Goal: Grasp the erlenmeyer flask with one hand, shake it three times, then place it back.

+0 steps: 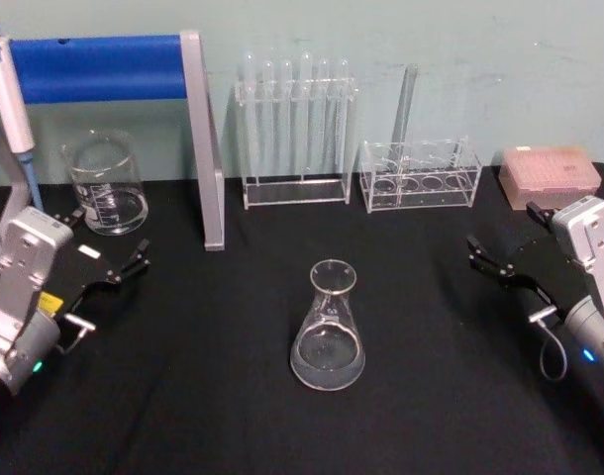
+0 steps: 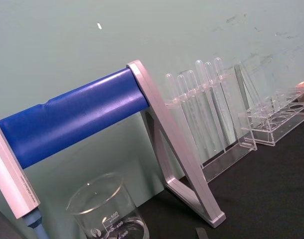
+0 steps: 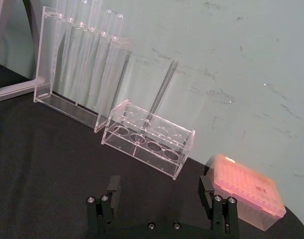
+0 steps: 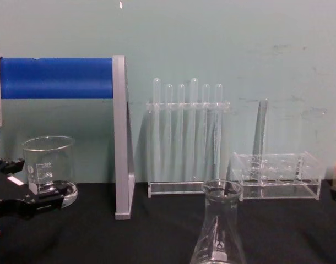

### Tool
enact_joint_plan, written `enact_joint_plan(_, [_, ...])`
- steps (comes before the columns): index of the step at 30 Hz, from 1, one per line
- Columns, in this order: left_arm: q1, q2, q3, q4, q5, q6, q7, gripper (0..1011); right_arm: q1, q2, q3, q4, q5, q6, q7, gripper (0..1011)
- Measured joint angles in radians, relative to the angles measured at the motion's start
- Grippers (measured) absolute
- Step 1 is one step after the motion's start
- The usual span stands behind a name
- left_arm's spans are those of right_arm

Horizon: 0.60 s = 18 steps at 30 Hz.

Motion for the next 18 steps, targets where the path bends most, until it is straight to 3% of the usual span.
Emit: enact_joint_plan(18, [0.000, 0.000, 0.000, 0.000, 0.000, 0.000, 0.000, 1001, 0.000, 0.000, 0.000, 0.000, 0.000, 0.000, 0.000, 1004])
